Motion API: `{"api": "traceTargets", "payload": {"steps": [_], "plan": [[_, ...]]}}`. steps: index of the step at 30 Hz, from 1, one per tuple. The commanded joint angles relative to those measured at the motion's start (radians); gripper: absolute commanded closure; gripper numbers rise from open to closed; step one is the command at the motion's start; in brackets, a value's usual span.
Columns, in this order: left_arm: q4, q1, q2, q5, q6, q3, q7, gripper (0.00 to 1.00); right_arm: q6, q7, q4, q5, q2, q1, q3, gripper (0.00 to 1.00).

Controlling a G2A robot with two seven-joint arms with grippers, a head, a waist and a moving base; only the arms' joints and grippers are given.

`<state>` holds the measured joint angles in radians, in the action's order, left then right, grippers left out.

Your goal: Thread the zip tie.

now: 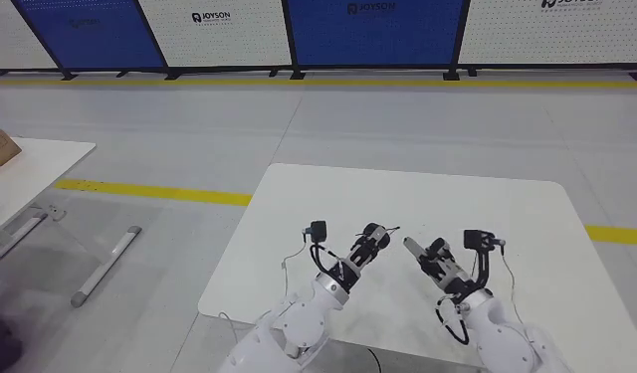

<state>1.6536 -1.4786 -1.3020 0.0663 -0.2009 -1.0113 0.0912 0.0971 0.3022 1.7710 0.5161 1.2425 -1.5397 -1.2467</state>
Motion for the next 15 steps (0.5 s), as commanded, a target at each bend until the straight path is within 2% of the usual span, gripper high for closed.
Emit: {"api": "traceTargets", "payload": {"steps": [1,7,10,15], "plan": [[-0.003,-0.004,0.002,-0.003,-0.001,-0.013,0.003,1.0,0.011,-0.001,0.009,-0.082,-0.003,-0.02,-0.043,0.0],[-0.002,-0.022,0.006,0.014,0.004,-0.045,0.021,1.0,0.097,-0.024,0.015,-0.283,-0.011,-0.08,-0.161,0.0],[0.004,-0.033,0.008,0.048,-0.008,-0.043,0.021,1.0,0.087,-0.024,0.024,-0.329,-0.013,-0.103,-0.192,0.0],[0.01,-0.04,0.009,0.054,-0.016,-0.044,0.019,1.0,0.085,-0.016,0.03,-0.333,-0.013,-0.107,-0.193,0.0]]}}
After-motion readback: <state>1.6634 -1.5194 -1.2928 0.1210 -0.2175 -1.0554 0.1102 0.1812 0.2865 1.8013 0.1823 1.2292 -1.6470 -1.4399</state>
